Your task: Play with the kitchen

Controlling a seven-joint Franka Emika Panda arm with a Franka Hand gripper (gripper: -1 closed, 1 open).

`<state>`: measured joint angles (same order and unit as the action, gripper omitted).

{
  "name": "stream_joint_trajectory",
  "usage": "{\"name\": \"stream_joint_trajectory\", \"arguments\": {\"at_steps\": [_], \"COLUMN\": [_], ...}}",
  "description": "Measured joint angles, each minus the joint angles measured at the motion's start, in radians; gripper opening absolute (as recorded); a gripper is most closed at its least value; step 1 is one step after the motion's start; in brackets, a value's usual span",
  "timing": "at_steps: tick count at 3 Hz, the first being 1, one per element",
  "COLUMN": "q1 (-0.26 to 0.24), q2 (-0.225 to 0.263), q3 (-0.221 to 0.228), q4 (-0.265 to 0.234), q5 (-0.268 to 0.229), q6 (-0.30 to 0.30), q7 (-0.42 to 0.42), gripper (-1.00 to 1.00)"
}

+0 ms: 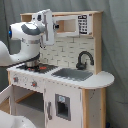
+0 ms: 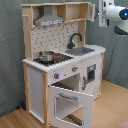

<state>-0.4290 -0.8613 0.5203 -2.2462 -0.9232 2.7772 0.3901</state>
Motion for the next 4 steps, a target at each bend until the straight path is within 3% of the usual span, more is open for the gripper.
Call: {"name": "stream_joint_trajectory", "arguments": {"at_steps": [2, 4], "q1": [-0.052, -0.136], "q2": [0.122, 0.221], "q3": [0.102, 0.215], "q4": [0.123, 0.244], "q5": [0.0, 0.0], "q6": [-0.004, -0.008], "q7": [0.017, 0.031], "gripper": [-1.0, -1.0]}}
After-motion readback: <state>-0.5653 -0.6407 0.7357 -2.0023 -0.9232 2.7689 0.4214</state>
